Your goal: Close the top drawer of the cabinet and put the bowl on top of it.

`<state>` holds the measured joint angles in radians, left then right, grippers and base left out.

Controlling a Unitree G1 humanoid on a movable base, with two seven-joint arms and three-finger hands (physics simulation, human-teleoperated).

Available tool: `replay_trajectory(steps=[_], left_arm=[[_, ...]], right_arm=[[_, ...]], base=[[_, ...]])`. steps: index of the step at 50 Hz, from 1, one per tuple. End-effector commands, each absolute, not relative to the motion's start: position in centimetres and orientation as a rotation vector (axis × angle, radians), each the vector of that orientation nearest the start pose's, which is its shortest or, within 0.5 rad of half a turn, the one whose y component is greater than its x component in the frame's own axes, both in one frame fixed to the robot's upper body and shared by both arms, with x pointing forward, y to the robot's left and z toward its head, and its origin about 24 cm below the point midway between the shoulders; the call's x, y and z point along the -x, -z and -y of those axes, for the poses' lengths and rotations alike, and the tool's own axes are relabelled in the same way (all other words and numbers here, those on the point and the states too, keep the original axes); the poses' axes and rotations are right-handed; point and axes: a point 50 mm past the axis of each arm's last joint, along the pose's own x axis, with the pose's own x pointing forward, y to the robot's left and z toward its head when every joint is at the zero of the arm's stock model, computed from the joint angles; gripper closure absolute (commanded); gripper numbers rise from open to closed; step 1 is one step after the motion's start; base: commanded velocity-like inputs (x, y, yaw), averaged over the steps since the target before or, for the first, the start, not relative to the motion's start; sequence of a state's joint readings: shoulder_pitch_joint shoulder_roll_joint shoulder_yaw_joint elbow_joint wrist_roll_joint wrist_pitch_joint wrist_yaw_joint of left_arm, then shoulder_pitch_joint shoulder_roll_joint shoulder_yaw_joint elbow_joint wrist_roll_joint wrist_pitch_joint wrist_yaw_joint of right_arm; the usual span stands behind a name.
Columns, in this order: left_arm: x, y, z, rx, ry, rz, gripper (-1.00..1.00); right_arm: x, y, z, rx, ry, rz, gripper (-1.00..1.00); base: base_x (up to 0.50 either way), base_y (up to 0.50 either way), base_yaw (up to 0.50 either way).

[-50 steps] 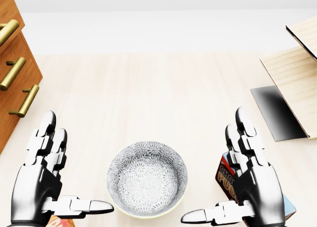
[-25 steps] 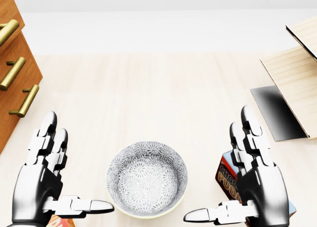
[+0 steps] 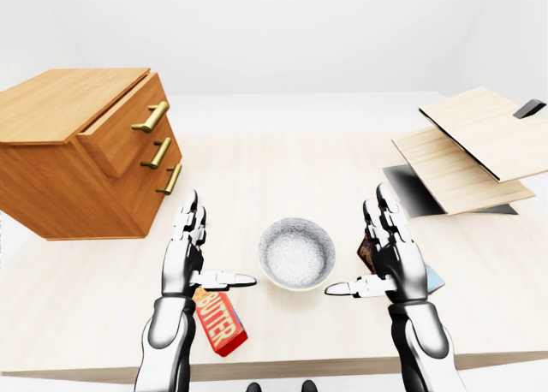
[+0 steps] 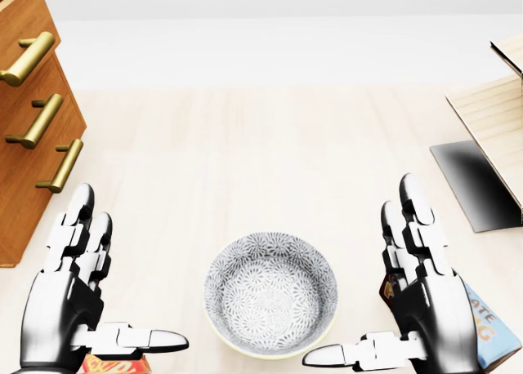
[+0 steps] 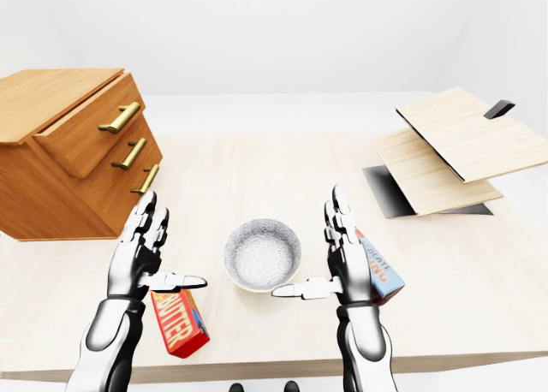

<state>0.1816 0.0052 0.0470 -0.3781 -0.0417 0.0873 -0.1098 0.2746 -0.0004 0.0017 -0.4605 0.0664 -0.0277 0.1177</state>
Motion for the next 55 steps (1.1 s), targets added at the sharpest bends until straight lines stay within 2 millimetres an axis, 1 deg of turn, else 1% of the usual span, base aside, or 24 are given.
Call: replay_trajectory(steps=[1, 26, 27, 30, 37, 41, 44, 48, 51, 52, 55], left_arm=[[-21.5, -8.2, -16.6, 0.011, 0.021, 0.123, -1.00], [-21.9, -7.8, -16.5, 0.011, 0.027, 0.107, -1.00], [-22.0, -7.8, -16.4, 0.013, 0.032, 0.107, -1.00], [-22.3, -7.4, -16.0, 0.011, 0.044, 0.092, -1.00], [-23.1, -7.4, -15.8, 0.010, 0.050, 0.091, -1.00], [-23.6, -8.0, -16.0, 0.007, 0.051, 0.117, -1.00], [-24.5, -8.3, -16.0, -0.009, 0.052, 0.128, -1.00], [-25.3, -8.8, -16.2, -0.012, 0.046, 0.146, -1.00], [-25.6, -9.1, -16.2, -0.018, 0.043, 0.159, -1.00], [-26.0, -10.9, -16.3, -0.039, 0.035, 0.229, -1.00], [-26.0, -12.2, -16.5, -0.043, 0.027, 0.286, -1.00]], right_arm=[[-19.7, -9.3, 15.9, -0.030, -0.045, 0.234, -1.00], [-19.9, -9.3, 15.9, -0.044, -0.047, 0.224, -1.00], [-19.8, -9.3, 15.9, -0.071, -0.065, 0.224, -1.00], [-19.6, -9.5, 16.0, -0.060, -0.053, 0.227, -1.00], [-19.1, -10.1, 16.3, -0.071, -0.046, 0.249, -1.00], [-18.6, -10.4, 16.4, -0.069, -0.063, 0.265, -1.00], [-18.4, -10.6, 16.4, -0.080, -0.072, 0.279, -1.00], [-18.5, -10.3, 16.3, -0.071, -0.065, 0.274, -1.00], [-18.6, -10.2, 16.2, -0.060, -0.061, 0.269, -1.00], [-18.5, -10.2, 16.1, -0.065, -0.071, 0.266, -1.00], [-18.7, -10.2, 16.3, -0.070, -0.067, 0.262, -1.00]], base=[[0.00, 0.23, 0.00], [0.00, 0.22, 0.00], [0.00, 0.00, 0.00], [0.00, 0.00, 0.00], [0.00, 0.00, 0.00], [0.00, 0.00, 0.00], [0.00, 0.00, 0.00], [0.00, 0.00, 0.00], [0.00, 0.00, 0.00], [0.00, 0.00, 0.00], [0.00, 0.00, 0.00]])
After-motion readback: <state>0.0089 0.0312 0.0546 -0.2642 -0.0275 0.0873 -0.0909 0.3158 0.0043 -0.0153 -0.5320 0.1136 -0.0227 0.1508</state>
